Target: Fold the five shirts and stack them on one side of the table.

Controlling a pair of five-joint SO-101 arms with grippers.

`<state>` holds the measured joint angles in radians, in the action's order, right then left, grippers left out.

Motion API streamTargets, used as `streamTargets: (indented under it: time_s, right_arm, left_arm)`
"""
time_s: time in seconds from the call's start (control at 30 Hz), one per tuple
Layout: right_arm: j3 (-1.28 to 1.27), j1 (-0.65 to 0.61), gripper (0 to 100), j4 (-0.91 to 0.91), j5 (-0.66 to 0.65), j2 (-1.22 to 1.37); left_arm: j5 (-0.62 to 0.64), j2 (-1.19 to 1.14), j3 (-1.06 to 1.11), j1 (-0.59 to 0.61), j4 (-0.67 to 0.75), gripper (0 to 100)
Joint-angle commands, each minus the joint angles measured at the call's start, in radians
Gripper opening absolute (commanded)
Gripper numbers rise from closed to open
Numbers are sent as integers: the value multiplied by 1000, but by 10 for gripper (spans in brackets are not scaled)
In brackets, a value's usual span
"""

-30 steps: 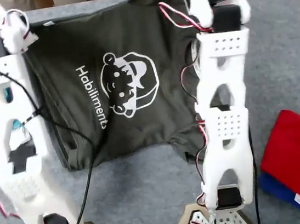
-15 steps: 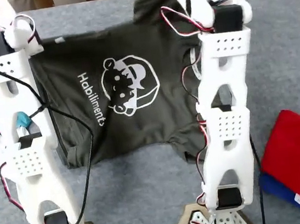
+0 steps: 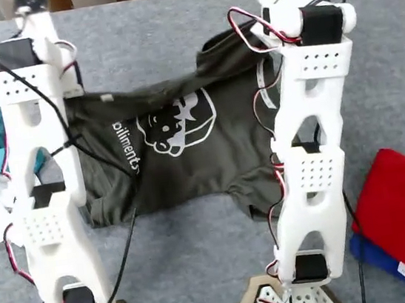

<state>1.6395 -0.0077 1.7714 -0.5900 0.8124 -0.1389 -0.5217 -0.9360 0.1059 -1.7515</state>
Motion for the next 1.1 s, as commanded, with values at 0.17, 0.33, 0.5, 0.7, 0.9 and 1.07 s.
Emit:
streamTargets:
  time_s: [0.17,0.33,0.5,0.7,0.9,1.07]
  right_arm:
    - [-1,38,5,18,37,-194]
    - [-223,59,5,18,38,-300]
    - [-490,73,5,15,38,-469]
    - [-769,111,5,-6,35,-595]
    - [-1035,154,5,-127,-2,-693]
    - [-1351,159,5,-273,-14,-835]
  left_arm:
    - [0,277,496,-25,138,19]
    - [-2,417,829,-18,298,19]
    - [-6,556,1066,-12,437,19]
    - [-43,613,1152,25,442,19]
    - [-92,611,1160,77,434,19]
    - [-167,611,1160,75,411,19]
